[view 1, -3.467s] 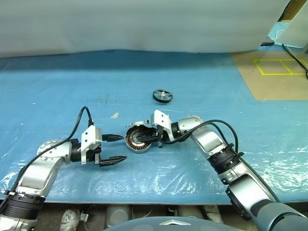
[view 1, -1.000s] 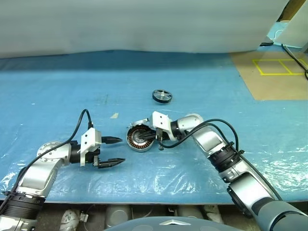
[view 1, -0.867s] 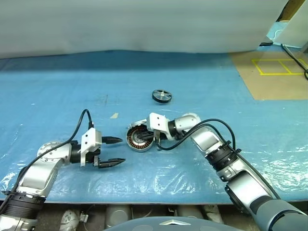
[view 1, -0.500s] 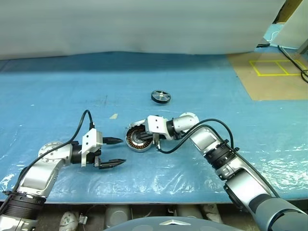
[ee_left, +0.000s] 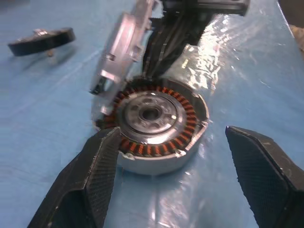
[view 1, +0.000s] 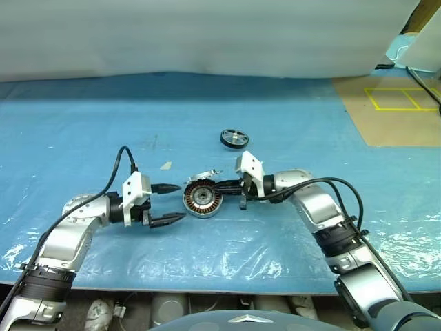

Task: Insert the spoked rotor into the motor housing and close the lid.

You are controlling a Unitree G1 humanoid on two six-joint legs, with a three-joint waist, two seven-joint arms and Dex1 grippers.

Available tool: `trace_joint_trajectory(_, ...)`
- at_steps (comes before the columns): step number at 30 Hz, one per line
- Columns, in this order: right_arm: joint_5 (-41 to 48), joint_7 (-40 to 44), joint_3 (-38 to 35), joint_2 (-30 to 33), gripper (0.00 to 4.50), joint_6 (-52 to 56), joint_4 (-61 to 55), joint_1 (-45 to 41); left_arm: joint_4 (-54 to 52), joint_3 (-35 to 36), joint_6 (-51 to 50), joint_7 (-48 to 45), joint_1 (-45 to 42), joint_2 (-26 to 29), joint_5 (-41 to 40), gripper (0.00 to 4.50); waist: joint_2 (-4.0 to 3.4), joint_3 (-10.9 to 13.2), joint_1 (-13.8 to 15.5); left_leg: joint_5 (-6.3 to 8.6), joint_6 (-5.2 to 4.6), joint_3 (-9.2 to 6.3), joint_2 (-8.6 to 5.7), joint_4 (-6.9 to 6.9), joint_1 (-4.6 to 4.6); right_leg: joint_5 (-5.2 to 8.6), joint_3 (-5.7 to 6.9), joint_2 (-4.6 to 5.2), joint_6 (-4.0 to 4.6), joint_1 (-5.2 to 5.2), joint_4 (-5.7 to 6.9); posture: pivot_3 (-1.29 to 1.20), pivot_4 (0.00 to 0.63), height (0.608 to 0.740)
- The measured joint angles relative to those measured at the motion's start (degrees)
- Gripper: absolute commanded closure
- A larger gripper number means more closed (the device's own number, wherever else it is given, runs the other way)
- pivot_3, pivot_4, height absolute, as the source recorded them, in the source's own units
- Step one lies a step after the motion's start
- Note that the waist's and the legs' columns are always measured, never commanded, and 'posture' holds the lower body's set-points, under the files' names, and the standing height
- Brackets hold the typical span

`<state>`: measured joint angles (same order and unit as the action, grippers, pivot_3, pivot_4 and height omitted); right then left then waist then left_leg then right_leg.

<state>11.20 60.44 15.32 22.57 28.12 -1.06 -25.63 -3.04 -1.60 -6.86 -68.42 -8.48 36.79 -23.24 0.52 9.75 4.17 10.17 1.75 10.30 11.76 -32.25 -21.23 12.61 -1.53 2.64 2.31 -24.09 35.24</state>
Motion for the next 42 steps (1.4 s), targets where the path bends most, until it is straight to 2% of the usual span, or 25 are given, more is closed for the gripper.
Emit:
trace_joint_trajectory(1, 0.7, -0.6, -0.8, 0.3, 4.46, 1.5, -1.5, 0.6, 0.0, -0.1, -0.4, -0.4, -0.5, -0.1, -0.4, 0.79, 0.0, 0.0, -0.2, 0.0, 0.01, -0.01, 0.01, 0.01, 0.01, 0.0, -0.03, -0.01, 0.0, -0.02, -0.01, 0.0, 0.15, 0.74)
trace_joint_trajectory(2, 1.3, -1.0, -1.4, 0.5, 4.49, 2.6, -2.5, 0.9, 0.0, -0.3, -0.7, -0.9, -0.8, -0.1, -0.5, 0.97, 0.0, 0.0, -0.3, -0.02, 0.03, -0.01, 0.01, 0.03, 0.02, 0.0, -0.05, -0.01, 0.0, -0.05, -0.01, 0.0, 0.15, 0.74)
trace_joint_trajectory(5, 2.3, -2.4, -2.0, 1.5, 4.5, 4.6, -5.1, 1.8, 0.0, -1.5, -2.0, -3.0, -1.1, -0.2, -1.0, 1.71, 0.0, 0.0, -0.3, -0.09, 0.15, -0.02, 0.01, 0.11, 0.01, 0.01, -0.04, -0.02, 0.0, -0.09, -0.02, 0.0, 0.15, 0.74)
trace_joint_trajectory(13, 2.9, -5.2, -2.0, 2.4, 4.5, 6.3, -6.8, 3.4, 0.3, -1.9, -3.0, -7.8, -0.2, 1.8, -1.6, 4.48, -0.01, 0.0, -0.2, -0.11, 0.19, -0.01, 0.01, 0.16, -0.07, 0.0, -0.02, -0.01, 0.0, -0.1, -0.19, 0.0, 0.15, 0.74)
trace_joint_trajectory(23, 4.8, -6.7, -2.1, 2.2, 4.5, 7.1, -6.9, 3.5, 5.7, -5.6, 3.8, -4.7, -2.4, -7.5, 2.4, 4.48, -0.01, 0.0, -0.2, -0.11, 0.19, -0.02, 0.0, 0.16, -0.12, 0.0, 0.0, 0.0, 0.0, -0.09, -0.23, 0.0, 0.15, 0.74)
trace_joint_trajectory(32, 5.8, -5.1, 0.0, 0.1, 4.5, 8.1, -5.5, -2.0, 12.4, -7.8, 13.9, -3.8, -4.7, -7.9, 8.5, 4.48, -0.01, 0.0, -0.2, -0.11, 0.19, -0.04, -0.01, 0.11, -0.1, -0.01, 0.01, 0.01, -0.01, -0.06, -0.18, 0.0, 0.15, 0.74)
trace_joint_trajectory(42, 5.6, -2.0, 3.1, -0.8, 4.5, 6.2, -1.4, -5.7, 13.1, -7.8, 13.9, -2.3, -5.2, -8.0, 8.8, 4.48, -0.01, 0.0, -0.3, -0.12, 0.2, -0.03, 0.01, 0.12, -0.11, -0.01, 0.01, 0.0, 0.0, -0.08, -0.17, 0.0, 0.15, 0.74)
